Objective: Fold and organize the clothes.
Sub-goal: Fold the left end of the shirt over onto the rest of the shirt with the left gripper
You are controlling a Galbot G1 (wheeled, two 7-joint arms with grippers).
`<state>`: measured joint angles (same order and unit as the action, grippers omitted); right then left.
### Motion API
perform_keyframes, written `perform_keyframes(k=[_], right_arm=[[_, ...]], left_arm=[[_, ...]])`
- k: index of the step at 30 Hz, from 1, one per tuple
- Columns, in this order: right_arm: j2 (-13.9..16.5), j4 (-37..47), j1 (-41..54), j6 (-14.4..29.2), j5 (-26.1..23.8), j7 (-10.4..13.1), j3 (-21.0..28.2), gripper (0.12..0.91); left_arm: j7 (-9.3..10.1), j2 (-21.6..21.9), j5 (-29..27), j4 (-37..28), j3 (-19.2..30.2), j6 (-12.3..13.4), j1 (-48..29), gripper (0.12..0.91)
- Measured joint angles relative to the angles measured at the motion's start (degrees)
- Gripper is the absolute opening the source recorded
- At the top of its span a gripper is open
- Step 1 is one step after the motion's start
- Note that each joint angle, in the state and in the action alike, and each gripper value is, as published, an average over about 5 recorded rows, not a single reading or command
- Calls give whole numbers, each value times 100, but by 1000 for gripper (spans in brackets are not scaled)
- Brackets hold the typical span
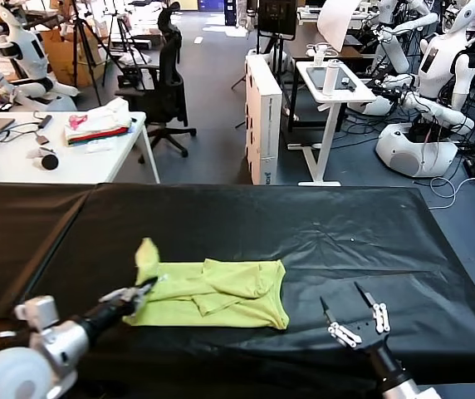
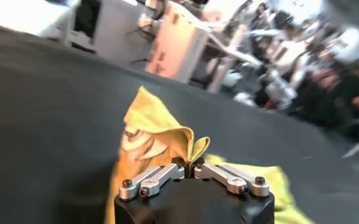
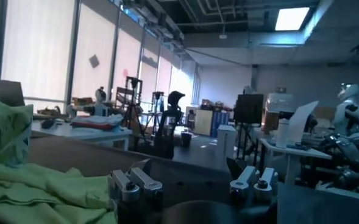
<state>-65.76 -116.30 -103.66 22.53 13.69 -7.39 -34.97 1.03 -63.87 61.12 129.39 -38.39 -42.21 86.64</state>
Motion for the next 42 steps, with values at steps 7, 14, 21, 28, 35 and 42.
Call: perform_keyframes(k=[7,14,21,28,35,42], right_arm=[[-272,-12,-143,1,-184,-2,-92,907],[-431,-44,-247,15,-208,-3,-209,907],[-527,-72,-286,19,-271,-4,-223,907],[-602,-88,-298,21,-353,-5,-178,907],[-615,-103,-336,21,-403,-5,-170,907],[-561,-96,-294,21,-457,-4,-83,907]], left_arm=[[25,-436,-128,-227,806,2,-448,187],[35,-798,-304,-353,1381,3,-660,187],[38,-1045,-405,-475,1657,3,-725,187],[2,-1233,-569,-673,1759,3,-820,187],[-76,-1417,-776,-931,1861,3,-885,187],[-127,-1686,-1221,-1116,2071,2,-828,282]])
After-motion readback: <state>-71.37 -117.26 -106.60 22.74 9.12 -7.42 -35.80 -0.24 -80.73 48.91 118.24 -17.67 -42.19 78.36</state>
